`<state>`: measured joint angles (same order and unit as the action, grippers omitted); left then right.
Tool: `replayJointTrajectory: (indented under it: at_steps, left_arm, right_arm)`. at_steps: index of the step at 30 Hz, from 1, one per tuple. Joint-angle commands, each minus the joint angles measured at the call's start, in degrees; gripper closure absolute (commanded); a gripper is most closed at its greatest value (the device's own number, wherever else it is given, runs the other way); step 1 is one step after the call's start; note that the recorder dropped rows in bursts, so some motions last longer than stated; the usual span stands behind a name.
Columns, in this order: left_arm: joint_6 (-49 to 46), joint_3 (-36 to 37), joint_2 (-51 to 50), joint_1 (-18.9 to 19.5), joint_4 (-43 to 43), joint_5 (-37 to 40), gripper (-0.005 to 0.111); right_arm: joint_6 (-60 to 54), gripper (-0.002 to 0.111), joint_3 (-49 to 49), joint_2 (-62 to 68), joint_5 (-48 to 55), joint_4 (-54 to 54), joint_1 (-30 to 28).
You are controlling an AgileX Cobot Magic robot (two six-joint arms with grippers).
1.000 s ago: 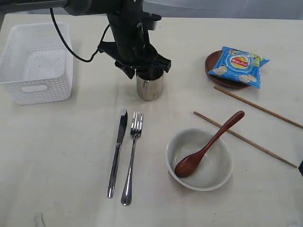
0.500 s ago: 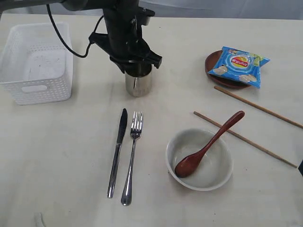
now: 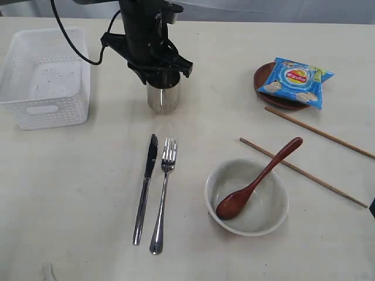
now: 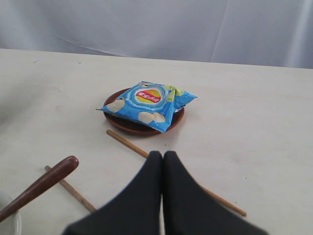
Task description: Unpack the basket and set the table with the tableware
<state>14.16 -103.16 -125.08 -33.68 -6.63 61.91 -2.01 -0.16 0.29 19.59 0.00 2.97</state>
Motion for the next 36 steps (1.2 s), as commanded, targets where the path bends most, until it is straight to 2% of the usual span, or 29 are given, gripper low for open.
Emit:
replayJointTrajectory:
  at_steps: [1,5,7,16,22,27,36]
  left_arm:
    - [0.43,-0.52,0.32,0.01,0.01,-0.31,0.097]
    - [0.43,-0.52,0.32,0.01,-0.37,-0.31,0.078]
    - [0.43,-0.52,0.29,0.01,-0.37,-0.31,0.074]
    - [0.68,-0.52,1.79,0.01,-2.15,0.06,0.074]
    - [1.1,-0.52,6.84,0.1,-4.1,0.18,0.074]
    - [2.4,-0.52,10.91,0.75,-7.93,3.89,0.074]
    - [2.67,-0.52,18.71,1.63,-8.1,6.42,0.074]
  right_arm:
    - [0.04,0.108,0.16,-0.29,-0.19,-0.45,0.1]
    - [0.04,0.108,0.16,-0.29,-0.19,-0.45,0.1]
    - [0.04,0.108,0.16,-0.29,-0.19,-0.45,0.1]
    - [0.04,0.108,0.16,-0.29,-0.19,-0.45,0.1]
    - [0.04,0.108,0.16,-0.29,-0.19,-0.45,0.1]
    - [0.04,0.108,0.16,-0.29,-0.19,-0.45,0.1]
    - [0.04,0.108,0.16,-0.29,-0.19,-0.45,0.1]
